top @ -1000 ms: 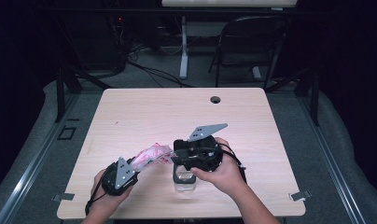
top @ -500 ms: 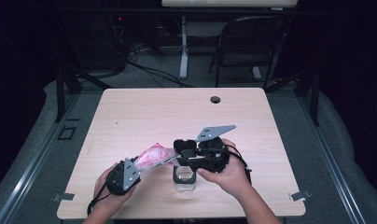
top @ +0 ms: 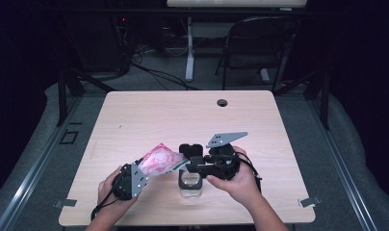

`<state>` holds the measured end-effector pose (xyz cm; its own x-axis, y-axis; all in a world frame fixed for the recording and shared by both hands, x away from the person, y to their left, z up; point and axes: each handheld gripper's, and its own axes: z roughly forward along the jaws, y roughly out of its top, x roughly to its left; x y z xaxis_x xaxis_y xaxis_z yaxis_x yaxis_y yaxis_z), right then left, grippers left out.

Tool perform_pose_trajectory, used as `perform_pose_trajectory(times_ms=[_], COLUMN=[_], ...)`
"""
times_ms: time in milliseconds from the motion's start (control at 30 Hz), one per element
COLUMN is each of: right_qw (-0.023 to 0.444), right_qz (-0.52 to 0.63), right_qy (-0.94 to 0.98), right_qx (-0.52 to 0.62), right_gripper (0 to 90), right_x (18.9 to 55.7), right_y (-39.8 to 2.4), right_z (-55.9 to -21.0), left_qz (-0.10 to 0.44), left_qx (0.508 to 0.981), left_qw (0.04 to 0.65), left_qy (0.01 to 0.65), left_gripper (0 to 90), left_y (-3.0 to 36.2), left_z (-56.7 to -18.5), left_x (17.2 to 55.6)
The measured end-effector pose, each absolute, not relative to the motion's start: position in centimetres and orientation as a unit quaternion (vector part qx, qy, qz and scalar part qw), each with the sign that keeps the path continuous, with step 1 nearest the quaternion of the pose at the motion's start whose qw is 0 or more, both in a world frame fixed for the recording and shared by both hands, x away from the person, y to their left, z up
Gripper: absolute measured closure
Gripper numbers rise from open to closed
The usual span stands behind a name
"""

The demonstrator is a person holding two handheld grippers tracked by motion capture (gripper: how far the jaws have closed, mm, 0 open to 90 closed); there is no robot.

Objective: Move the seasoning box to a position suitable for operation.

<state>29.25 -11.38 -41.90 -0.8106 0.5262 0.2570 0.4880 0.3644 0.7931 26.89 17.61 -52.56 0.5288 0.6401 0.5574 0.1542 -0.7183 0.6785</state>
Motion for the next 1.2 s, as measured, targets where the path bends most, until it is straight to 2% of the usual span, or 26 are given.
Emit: perform_pose_trajectory(times_ms=[533,867,1200], right_qw=[0.033,0.005,-0.025], right_qz=[0.486,0.460,0.444], right_qy=[0.808,0.825,0.824], right_qx=[0.332,0.329,0.351], right_gripper=[70.3,69.7,72.2], right_x=[29.5,30.0,30.2], right_y=[-13.1,-10.6,-10.7], right_z=[-40.3,-41.8,-43.2], left_qz=[0.472,0.489,0.493], left_qx=[0.811,0.808,0.808], left_qw=[0.268,0.257,0.251], left_qy=[0.220,0.206,0.202], left_gripper=[63.9,64.1,64.6], left_y=[17.2,16.8,16.5], left_z=[-52.3,-52.6,-52.8], left_x=[26.3,26.1,26.0])
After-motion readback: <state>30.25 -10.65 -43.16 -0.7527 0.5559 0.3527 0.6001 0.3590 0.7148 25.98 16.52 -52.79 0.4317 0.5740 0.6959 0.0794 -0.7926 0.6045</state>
